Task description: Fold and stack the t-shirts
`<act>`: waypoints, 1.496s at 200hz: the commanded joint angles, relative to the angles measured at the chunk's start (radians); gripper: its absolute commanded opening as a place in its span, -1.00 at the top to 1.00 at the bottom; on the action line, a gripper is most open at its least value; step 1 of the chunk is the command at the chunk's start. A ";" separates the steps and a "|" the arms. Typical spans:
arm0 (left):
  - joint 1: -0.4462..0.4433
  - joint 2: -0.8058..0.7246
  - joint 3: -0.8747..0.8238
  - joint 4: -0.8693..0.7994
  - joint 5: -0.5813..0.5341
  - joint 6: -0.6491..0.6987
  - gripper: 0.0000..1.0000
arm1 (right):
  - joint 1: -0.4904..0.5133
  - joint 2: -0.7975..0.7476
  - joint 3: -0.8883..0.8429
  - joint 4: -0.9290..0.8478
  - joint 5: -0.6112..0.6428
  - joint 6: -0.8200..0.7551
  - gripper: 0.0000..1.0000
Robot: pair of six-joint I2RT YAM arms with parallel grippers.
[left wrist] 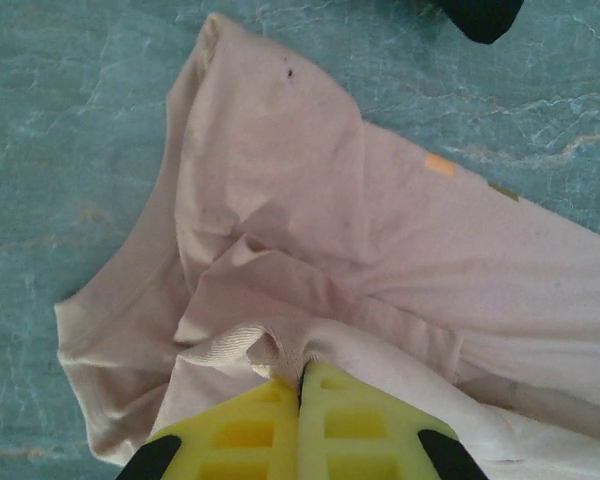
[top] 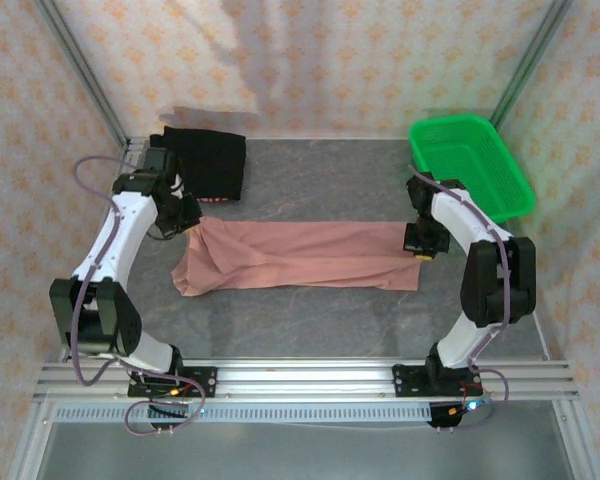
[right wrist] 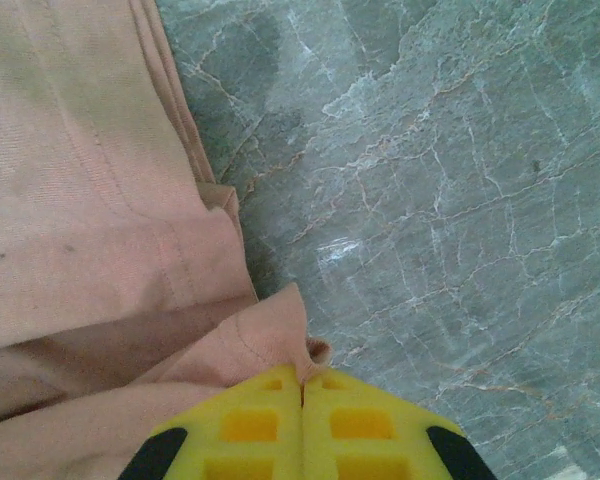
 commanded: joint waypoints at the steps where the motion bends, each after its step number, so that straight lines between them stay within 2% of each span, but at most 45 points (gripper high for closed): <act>1: 0.005 0.051 0.075 0.008 0.019 0.070 1.00 | -0.005 0.018 0.026 0.005 0.048 -0.023 1.00; 63: -0.019 0.219 0.187 -0.011 0.034 0.140 1.00 | -0.006 0.064 0.033 0.014 0.061 -0.034 1.00; 113: -0.043 0.322 0.247 0.030 0.050 0.129 1.00 | -0.005 0.105 0.048 0.031 0.059 -0.024 1.00; 158: -0.040 0.380 0.321 0.059 0.082 0.073 1.00 | -0.005 0.174 0.123 0.045 0.044 -0.001 0.96; 206: -0.007 0.361 0.282 0.089 0.034 0.042 1.00 | -0.005 0.252 0.215 0.037 0.024 0.017 0.94; 220: 0.011 0.357 0.267 0.096 0.033 0.039 1.00 | -0.005 0.270 0.230 0.035 0.026 0.016 0.89; 230: 0.020 0.363 0.265 0.096 0.029 0.036 1.00 | -0.005 0.282 0.238 0.034 0.028 0.018 0.71; 235: 0.023 0.366 0.267 0.098 0.031 0.034 0.87 | -0.005 0.286 0.241 0.036 0.028 0.020 0.63; 245: 0.026 0.371 0.269 0.104 0.053 0.029 0.42 | -0.005 0.287 0.245 0.040 0.024 0.026 0.50; 248: 0.028 0.369 0.270 0.105 0.058 0.028 0.33 | -0.005 0.284 0.244 0.042 0.022 0.029 0.40; 257: 0.027 0.351 0.268 0.109 0.071 0.013 0.14 | -0.006 0.264 0.238 0.048 0.014 0.043 0.15; 267: 0.026 0.300 0.244 0.122 0.089 -0.006 -0.05 | -0.006 0.219 0.213 0.057 0.008 0.060 -0.03; 275: 0.030 0.239 0.214 0.126 0.096 -0.026 -0.20 | -0.005 0.169 0.185 0.062 -0.002 0.071 -0.10; 279: 0.031 0.204 0.193 0.126 0.098 -0.037 -0.37 | -0.005 0.141 0.170 0.063 -0.012 0.076 -0.13; 287: 0.037 0.136 0.146 0.121 0.103 -0.063 -0.59 | -0.005 0.079 0.132 0.065 -0.043 0.088 -0.22; 299: 0.040 0.033 0.069 0.098 0.118 -0.095 -0.69 | -0.005 -0.020 0.062 0.068 -0.105 0.113 -0.32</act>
